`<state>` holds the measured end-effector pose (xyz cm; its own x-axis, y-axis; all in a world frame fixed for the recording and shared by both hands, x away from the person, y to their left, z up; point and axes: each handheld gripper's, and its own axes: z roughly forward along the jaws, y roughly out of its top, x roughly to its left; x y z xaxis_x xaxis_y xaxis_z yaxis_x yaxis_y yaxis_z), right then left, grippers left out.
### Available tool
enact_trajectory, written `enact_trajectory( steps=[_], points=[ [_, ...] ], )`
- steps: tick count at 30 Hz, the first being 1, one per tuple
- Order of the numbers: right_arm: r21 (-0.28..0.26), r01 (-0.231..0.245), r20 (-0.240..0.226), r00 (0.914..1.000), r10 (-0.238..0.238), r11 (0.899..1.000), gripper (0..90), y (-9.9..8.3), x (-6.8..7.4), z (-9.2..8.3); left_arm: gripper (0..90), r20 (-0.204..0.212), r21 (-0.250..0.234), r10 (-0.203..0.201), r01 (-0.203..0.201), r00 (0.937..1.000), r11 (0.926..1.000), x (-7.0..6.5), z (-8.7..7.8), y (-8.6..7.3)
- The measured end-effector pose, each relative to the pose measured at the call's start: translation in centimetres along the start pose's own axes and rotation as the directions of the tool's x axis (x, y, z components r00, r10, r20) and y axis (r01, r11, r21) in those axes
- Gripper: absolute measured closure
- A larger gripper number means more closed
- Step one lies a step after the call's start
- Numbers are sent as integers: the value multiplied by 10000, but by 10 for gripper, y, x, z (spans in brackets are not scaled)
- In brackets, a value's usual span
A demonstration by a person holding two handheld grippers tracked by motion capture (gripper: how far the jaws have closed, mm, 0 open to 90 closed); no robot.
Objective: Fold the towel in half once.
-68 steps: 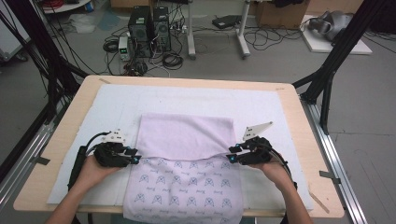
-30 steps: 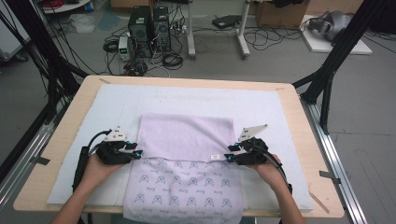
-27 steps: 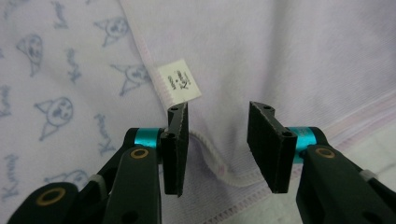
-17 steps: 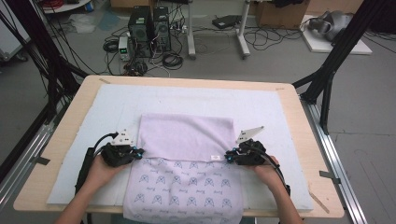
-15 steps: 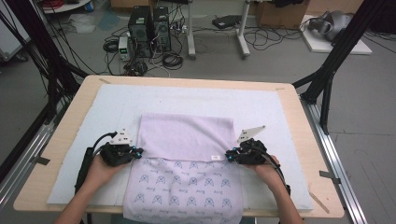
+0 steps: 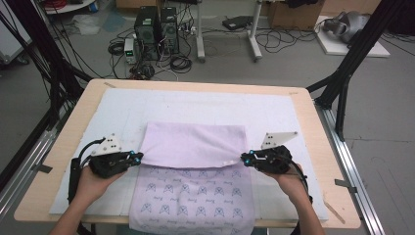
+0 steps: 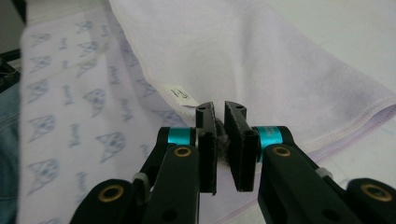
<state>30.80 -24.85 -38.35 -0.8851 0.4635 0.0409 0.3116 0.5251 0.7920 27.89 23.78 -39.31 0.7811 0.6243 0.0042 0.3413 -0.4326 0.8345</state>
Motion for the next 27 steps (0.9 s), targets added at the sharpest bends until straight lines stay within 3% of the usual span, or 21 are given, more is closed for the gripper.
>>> enact_trajectory(
  steps=[5, 6, 7, 9, 11, 15, 18, 19, 21, 22, 24, 27],
  points=[
    [-201, 301, -284, 9991, -307, 9993, 831, -15, 35, -21, 880, 302, -94, 113, -110, 9995, 9999, -27, -25, -18],
    [-90, 414, -399, 9983, -417, 9991, 792, -20, 42, -24, 874, 354, -50, 176, -175, 9992, 9998, -31, -28, -21],
    [114, 421, -491, 9979, -415, 9990, 728, -23, 47, -24, 837, 374, -25, 146, -145, 9992, 9999, -34, -29, -23],
    [250, 373, -478, 9982, -360, 9990, 659, -28, 48, -24, 670, 482, 68, 3, -6, 9988, 10000, -30, -26, -23],
    [203, 33, -319, 9995, -27, 9998, 610, -26, 37, -22, 602, 345, -55, -258, 260, 9991, 9996, -21, -20, -18],
    [274, -215, 271, 9994, 208, 9994, 532, -10, 3, -8, 538, -253, -163, -254, 250, 9994, 9996, 3, 4, 0],
    [450, -639, 928, 9939, 596, 9969, 476, 0, -30, 10, 527, -817, 194, -609, 627, 9948, 9978, 26, 27, 11],
    [563, -782, 1040, 9920, 721, 9953, 462, 2, -38, 15, 526, -1178, 301, -692, 732, 9906, 9969, 34, 34, 13],
    [806, -1096, 1239, 9873, 992, 9907, 435, 4, -55, 28, 492, -1395, 379, -1459, 1525, 9794, 9876, 54, 48, 14],
    [957, -1185, 1341, 9854, 1052, 9883, 409, 4, -62, 35, 478, -1723, 336, -1747, 1831, 9694, 9825, 62, 54, 12],
    [1258, -1392, 1460, 9819, 1205, 9822, 386, 3, -76, 51, 415, -1824, 421, -2446, 2562, 9523, 9657, 77, 68, 9],
    [1639, -1571, 1562, 9789, 1316, 9739, 365, -2, -87, 67, 367, -1694, 470, -2768, 2883, 9459, 9564, 83, 81, 7]
  ],
)
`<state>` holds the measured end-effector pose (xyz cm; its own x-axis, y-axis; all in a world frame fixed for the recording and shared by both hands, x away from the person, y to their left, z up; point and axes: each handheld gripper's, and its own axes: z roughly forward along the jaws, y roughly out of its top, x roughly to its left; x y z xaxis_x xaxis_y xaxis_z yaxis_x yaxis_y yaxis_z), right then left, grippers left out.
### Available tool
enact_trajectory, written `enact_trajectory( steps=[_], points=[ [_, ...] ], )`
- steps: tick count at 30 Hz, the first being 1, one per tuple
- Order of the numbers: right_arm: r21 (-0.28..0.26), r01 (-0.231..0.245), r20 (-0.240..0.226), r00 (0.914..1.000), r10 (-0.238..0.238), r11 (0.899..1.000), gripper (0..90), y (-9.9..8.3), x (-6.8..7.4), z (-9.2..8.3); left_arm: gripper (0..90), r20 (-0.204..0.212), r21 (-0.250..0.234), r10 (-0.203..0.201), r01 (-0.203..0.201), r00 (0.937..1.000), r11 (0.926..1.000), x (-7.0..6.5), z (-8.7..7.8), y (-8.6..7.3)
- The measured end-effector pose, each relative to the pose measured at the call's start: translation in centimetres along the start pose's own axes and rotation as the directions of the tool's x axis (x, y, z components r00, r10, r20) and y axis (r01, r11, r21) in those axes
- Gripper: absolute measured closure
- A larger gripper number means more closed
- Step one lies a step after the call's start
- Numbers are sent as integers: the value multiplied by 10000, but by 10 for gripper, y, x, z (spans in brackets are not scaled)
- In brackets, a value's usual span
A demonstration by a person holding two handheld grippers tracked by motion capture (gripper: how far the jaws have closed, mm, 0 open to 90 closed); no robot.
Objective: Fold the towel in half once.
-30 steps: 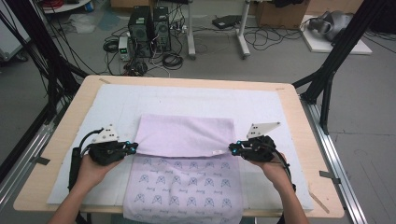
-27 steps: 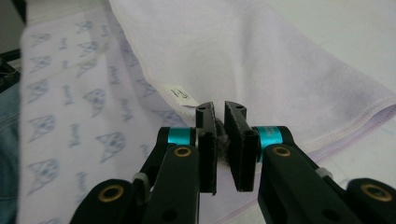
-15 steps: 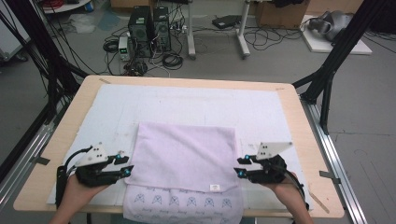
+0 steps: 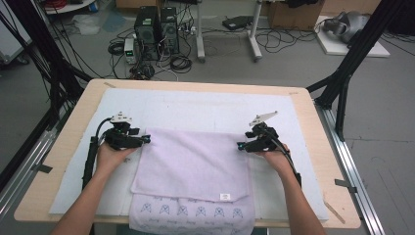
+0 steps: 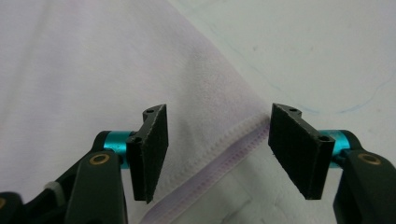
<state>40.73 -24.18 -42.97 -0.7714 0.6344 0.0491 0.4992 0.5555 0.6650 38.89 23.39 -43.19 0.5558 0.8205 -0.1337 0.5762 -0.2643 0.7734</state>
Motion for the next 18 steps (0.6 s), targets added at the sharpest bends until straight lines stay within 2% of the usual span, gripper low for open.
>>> enact_trajectory(
  steps=[2, 3, 4, 5, 6, 7, 8, 9, 10, 12, 14, 16, 18],
  points=[
    [220, -175, 11, 9998, 175, 9996, 363, -3, -4, 9, 363, -50, 230, 41, -40, 10000, 9997, -1, 8, 1],
    [39, -411, -41, 9991, 411, 9991, 426, -3, -6, 9, 394, -35, 363, 111, -110, 9999, 9993, -2, 13, 0],
    [-40, -490, -16, 9988, 490, 9988, 511, -2, -7, 8, 482, 39, 593, 311, -312, 9995, 9978, -3, 19, 0],
    [-71, -347, -125, 9993, 346, 9994, 641, -1, -7, 9, 606, -157, 516, 499, -490, 9986, 9975, -5, 19, 0],
    [-79, -293, -431, 9986, 289, 9995, 763, -1, -6, 9, 716, -16, 317, 419, -418, 9991, 9986, -5, 20, 1],
    [-80, -149, -527, 9985, 144, 9999, 807, 1, -5, 10, 844, -106, 181, 316, -314, 9994, 9993, -5, 20, 3],
    [-25, 84, -365, 9993, -84, 10000, 822, 5, -3, 11, 872, -189, 80, 333, -332, 9993, 9994, -5, 19, 5],
    [100, 85, -265, 9996, -82, 9999, 825, 8, -3, 11, 874, -319, 263, 421, -412, 9986, 9988, -4, 19, 9],
    [171, 104, -7, 9999, -104, 9998, 827, 13, -5, 9, 874, -507, 231, 538, -527, 9973, 9983, -4, 18, 15],
    [-130, 112, 387, 9992, -107, 9999, 832, 26, -9, -1, 876, -805, -170, 685, -700, 9944, 9974, -3, 11, 30],
    [-380, 259, 859, 9961, -225, 9989, 834, 45, -13, -15, 877, -1141, -489, 827, -887, 9900, 9949, -2, 2, 52],
    [-657, 627, 1349, 9894, -534, 9959, 835, 67, -16, -31, 877, -1358, -944, 901, -1034, 9866, 9901, 0, -11, 78],
    [-928, 781, 1693, 9836, -615, 9926, 835, 89, -20, -46, 877, -1675, -1313, 1122, -1350, 9795, 9821, 2, -25, 107]
  ],
)
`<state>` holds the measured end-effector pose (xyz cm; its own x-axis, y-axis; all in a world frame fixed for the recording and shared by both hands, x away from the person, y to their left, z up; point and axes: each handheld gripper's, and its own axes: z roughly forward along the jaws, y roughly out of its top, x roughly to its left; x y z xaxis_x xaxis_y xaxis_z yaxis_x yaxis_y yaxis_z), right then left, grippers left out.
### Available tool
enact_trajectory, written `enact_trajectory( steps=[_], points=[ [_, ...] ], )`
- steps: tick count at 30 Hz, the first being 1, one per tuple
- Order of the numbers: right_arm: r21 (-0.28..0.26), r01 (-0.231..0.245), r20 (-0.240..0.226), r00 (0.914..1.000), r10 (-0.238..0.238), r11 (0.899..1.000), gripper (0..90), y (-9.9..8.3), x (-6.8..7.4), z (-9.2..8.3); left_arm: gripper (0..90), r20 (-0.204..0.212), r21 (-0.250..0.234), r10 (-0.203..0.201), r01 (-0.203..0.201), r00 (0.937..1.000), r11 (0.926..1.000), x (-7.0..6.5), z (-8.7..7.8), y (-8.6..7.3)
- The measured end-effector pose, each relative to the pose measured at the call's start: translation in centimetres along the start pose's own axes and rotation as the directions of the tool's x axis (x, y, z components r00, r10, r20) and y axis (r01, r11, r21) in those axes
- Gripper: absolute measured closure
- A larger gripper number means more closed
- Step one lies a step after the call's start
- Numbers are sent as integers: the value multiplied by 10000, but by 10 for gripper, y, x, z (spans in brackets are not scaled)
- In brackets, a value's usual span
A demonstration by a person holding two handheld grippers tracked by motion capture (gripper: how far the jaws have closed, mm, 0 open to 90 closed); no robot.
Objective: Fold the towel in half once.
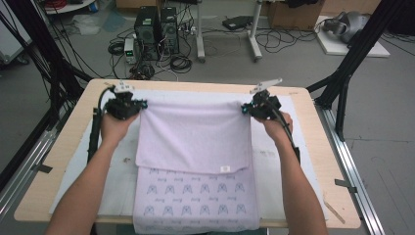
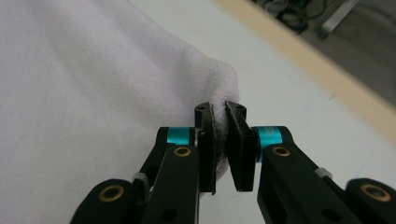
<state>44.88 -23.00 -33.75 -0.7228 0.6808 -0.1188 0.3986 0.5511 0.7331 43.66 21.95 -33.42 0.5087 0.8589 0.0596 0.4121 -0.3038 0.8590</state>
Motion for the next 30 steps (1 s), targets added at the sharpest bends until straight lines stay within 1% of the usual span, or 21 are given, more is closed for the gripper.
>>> enact_trajectory(
  steps=[1, 3, 4, 5, 6, 7, 8, 9, 12, 13, 16, 17, 18, 20, 21, 22, 24, 25, 26, 28, 30],
  points=[
    [-135, 108, 184, 9998, -106, 9998, 835, 11, -4, -7, 877, -66, -213, 43, -45, 10000, 9998, 4, -5, 15],
    [-473, 198, 360, 9992, -181, 9987, 833, 29, -13, -19, 875, -108, -635, 190, -197, 9998, 9978, 8, -10, 40],
    [-461, 289, 514, 9983, -265, 9985, 819, 37, -18, -22, 868, -222, -623, 273, -286, 9994, 9977, 9, -9, 48],
    [-498, 183, 583, 9982, -154, 9986, 749, 42, -23, -24, 808, -411, -464, 185, -204, 9990, 9987, 9, -7, 52],
    [-653, -12, 543, 9985, 48, 9979, 663, 44, -28, -24, 688, -582, -352, 107, -128, 9983, 9993, 10, -5, 52],
    [-816, -314, 380, 9987, 346, 9962, 628, 43, -32, -22, 591, -597, -225, 31, -44, 9982, 9997, 11, -2, 48],
    [-774, -499, 317, 9981, 524, 9958, 582, 40, -34, -19, 568, -547, -48, -34, 31, 9985, 10000, 13, 0, 42],
    [-600, -609, 311, 9975, 628, 9963, 562, 34, -34, -15, 540, -504, 59, -153, 157, 9986, 9999, 14, 3, 34],
    [-34, -531, 101, 9985, 532, 9986, 525, 12, -28, -3, 520, -281, 355, -404, 414, 9988, 9985, 15, 7, 4],
    [113, -648, 24, 9979, 648, 9978, 518, 4, -26, 0, 515, -88, 469, -560, 563, 9984, 9973, 14, 8, -5],
    [384, -795, -308, 9963, 807, 9961, 494, -18, -16, 6, 510, 270, 721, -562, 541, 9981, 9959, 7, 9, -31],
    [540, -836, -501, 9950, 863, 9950, 491, -24, -13, 8, 510, 419, 830, -574, 538, 9975, 9951, 5, 8, -38],
    [522, -727, -553, 9956, 756, 9960, 495, -29, -7, 9, 508, 547, 780, -691, 647, 9961, 9948, 2, 7, -46],
    [483, -612, -855, 9942, 651, 9970, 497, -39, 4, 9, 507, 749, 984, -590, 516, 9954, 9938, -4, 5, -59],
    [497, -632, -1023, 9924, 680, 9968, 498, -44, 10, 10, 501, 851, 1135, -659, 560, 9942, 9920, -6, 3, -65],
    [404, -599, -1154, 9912, 642, 9974, 504, -49, 15, 10, 500, 961, 1066, -540, 437, 9939, 9933, -10, 0, -72],
    [556, -391, -1371, 9895, 464, 9977, 507, -58, 26, 12, 511, 1134, 1040, -513, 395, 9922, 9938, -15, -5, -81],
    [500, -321, -1467, 9884, 391, 9982, 518, -62, 32, 12, 516, 1262, 1119, -436, 294, 9911, 9933, -18, -8, -87],
    [578, -116, -1611, 9867, 208, 9983, 519, -67, 37, 14, 520, 1312, 1118, -401, 255, 9905, 9934, -20, -10, -91],
    [643, -27, -1687, 9856, 135, 9979, 524, -73, 43, 15, 535, 1561, 1196, -273, 85, 9874, 9928, -25, -14, -99],
    [581, -95, -1870, 9822, 203, 9983, 532, -79, 47, 16, 541, 1698, 1106, -113, -77, 9854, 9938, -30, -18, -106]
  ],
)
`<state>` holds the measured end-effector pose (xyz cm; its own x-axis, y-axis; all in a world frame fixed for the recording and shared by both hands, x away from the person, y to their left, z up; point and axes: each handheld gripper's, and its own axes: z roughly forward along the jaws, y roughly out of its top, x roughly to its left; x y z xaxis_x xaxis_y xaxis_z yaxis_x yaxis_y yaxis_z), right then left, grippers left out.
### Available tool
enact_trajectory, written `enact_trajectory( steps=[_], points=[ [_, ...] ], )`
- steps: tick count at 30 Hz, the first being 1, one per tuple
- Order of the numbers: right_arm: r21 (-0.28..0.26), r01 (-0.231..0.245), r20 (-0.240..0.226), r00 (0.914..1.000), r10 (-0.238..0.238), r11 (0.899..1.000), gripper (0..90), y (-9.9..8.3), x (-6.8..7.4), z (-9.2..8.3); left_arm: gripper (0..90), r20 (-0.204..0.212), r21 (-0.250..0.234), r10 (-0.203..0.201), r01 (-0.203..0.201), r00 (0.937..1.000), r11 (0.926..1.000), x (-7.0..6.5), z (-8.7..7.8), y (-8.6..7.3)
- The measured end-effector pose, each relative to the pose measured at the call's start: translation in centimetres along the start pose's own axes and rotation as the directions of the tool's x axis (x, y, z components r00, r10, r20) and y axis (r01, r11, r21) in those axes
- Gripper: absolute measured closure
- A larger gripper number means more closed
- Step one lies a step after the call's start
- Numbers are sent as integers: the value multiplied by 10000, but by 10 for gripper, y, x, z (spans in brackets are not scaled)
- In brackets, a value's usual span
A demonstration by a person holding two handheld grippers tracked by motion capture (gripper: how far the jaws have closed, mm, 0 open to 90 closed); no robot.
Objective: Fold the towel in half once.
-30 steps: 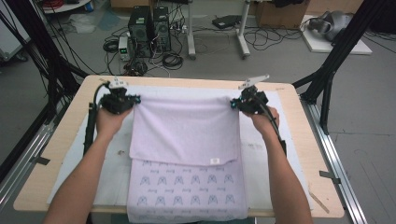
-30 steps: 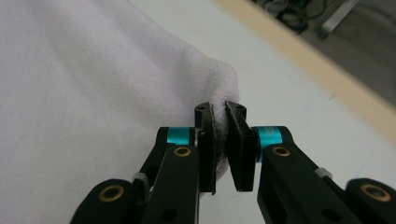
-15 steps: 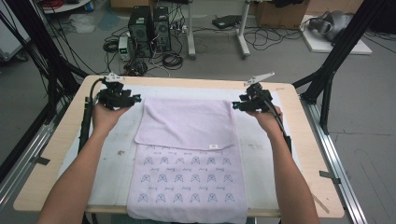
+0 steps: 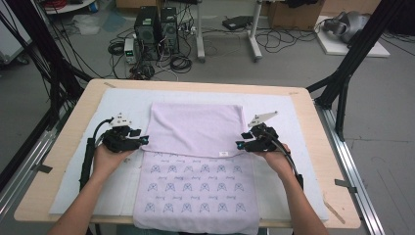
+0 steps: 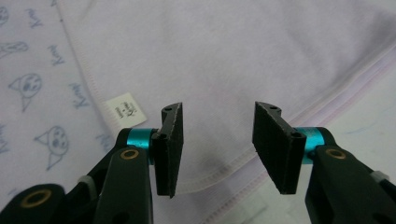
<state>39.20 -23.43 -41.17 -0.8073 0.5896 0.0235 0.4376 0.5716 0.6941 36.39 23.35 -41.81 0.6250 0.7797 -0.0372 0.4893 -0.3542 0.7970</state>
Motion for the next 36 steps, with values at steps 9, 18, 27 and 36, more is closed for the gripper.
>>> enact_trajectory(
  steps=[9, 18, 27, 36],
  points=[
    [575, 250, -355, 9991, -230, 9980, 603, -21, 14, 9, 687, 542, 698, 326, -363, 9980, 9969, -7, 13, -20],
    [356, 743, -543, 9959, -723, 9966, 893, -17, 18, 5, 851, 533, 220, 315, -327, 9981, 9992, -10, 4, -15],
    [-488, 460, -571, 9972, -488, 9977, 799, -17, 15, -19, 755, 374, -51, 139, -137, 9992, 9999, -12, -11, -12],
    [337, 482, -1237, 9914, -437, 9983, 591, -20, 19, 3, 536, 654, 155, 350, -361, 9972, 9992, -18, -4, -12]
  ],
)
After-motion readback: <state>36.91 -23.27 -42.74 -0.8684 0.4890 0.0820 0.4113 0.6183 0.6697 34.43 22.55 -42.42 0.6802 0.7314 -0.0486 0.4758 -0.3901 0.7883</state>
